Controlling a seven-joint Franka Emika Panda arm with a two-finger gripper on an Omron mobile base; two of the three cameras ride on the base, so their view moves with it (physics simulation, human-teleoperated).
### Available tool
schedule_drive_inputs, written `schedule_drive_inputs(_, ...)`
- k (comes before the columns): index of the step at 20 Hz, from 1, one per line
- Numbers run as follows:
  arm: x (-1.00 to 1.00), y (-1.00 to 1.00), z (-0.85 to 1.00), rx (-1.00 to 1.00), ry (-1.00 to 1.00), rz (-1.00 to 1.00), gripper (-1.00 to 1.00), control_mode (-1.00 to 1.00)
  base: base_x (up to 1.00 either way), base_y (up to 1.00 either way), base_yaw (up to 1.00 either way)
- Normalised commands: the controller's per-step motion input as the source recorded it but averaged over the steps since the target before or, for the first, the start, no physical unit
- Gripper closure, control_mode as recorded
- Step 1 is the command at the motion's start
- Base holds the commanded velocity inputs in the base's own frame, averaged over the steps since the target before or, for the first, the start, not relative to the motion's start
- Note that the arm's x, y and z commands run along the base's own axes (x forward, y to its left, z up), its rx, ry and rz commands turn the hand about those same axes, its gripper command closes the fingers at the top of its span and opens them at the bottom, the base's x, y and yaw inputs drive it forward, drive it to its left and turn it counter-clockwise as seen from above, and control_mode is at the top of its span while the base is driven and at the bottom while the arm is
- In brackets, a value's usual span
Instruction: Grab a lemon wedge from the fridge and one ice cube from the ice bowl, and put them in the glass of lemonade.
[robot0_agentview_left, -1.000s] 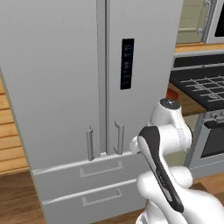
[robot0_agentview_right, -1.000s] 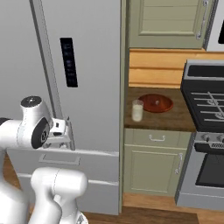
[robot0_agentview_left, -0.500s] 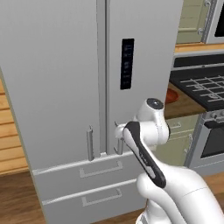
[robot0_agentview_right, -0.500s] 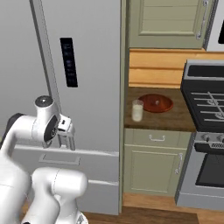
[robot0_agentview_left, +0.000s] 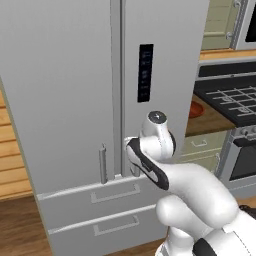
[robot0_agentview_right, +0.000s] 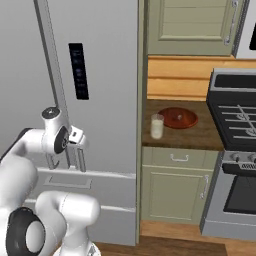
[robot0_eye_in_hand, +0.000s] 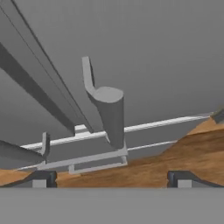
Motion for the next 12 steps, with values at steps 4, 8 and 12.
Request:
schedule_drive_inputs(4, 0.69, -0.10, -0.50, 0.00, 0.00, 0.06, -1.00, -1.00, 0.00, 0.00, 0.00)
schedule_drive_inputs(8, 0.48, -0.03, -0.48, 0.01, 0.00, 0.09, -1.00, -1.00, 0.00, 0.00, 0.00)
schedule_drive_inputs(12, 0.11, 0.00, -0.41, 0.00, 0.00, 0.11, -1.00, -1.00, 0.00, 0.00, 0.00)
